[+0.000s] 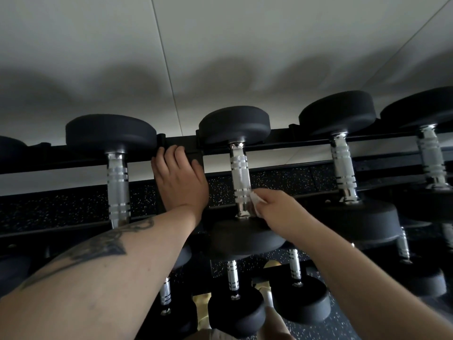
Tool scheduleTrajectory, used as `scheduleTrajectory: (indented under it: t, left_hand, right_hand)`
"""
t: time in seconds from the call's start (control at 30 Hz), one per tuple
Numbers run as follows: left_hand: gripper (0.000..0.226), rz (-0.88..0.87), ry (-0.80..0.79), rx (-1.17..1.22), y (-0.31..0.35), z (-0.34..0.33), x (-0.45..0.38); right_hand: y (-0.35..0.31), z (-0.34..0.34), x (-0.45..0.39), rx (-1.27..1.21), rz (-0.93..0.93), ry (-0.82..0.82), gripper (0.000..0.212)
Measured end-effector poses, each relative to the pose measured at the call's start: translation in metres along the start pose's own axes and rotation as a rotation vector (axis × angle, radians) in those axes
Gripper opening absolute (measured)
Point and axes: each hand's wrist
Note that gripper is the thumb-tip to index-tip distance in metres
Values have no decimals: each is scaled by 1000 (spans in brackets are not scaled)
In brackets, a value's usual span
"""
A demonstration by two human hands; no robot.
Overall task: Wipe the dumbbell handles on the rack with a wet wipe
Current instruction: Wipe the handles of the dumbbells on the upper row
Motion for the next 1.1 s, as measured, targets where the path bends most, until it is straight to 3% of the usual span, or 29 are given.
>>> scheduleTrajectory:
  t: [0.1,0.17,0.33,0.5,0.57,0.73,0.83,0.9,1.03,1.1]
  left_hand:
    - [38,0,16,2,0,-1,0]
    - [39,-2,15,3,0,-1,0]
    - [37,-8,32,7,-2,-2,1]
    - [36,-19,34,9,-2,-2,2]
    - [36,-11,32,6,-2,-2,1]
    - [38,-17,19,6,-1,0,1]
    - [39,-6,21,12,-1,1,1]
    - [39,-12,22,19,-2,1,1]
    - [38,-12,20,27,0,1,1]
    - [37,-21,26,30,-1,1,1]
  right_hand:
    - [-11,-5,25,358,87,144,31]
    - [-14,-8,30,454,116,171,43]
    - [-11,-9,23,302,13,137,25]
    - [-17,-17,53,471,279,250,31]
    - [-20,-26,54,611,397,191,30]
    - [-20,-26,5,842,479,-88,38]
    - [-23,-25,4,924,483,-134,40]
    - [-21,-23,16,839,477,-80,38]
    - [-4,-6,46,197,271,-14,28]
    - [9,0,55,45,201,63,24]
Point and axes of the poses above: each hand's wrist, its own x-axis away from the middle knuckle, its own z-axis out of the back of the hand, y = z × x, and after that the axes turned 2 degrees about -x, right-handed
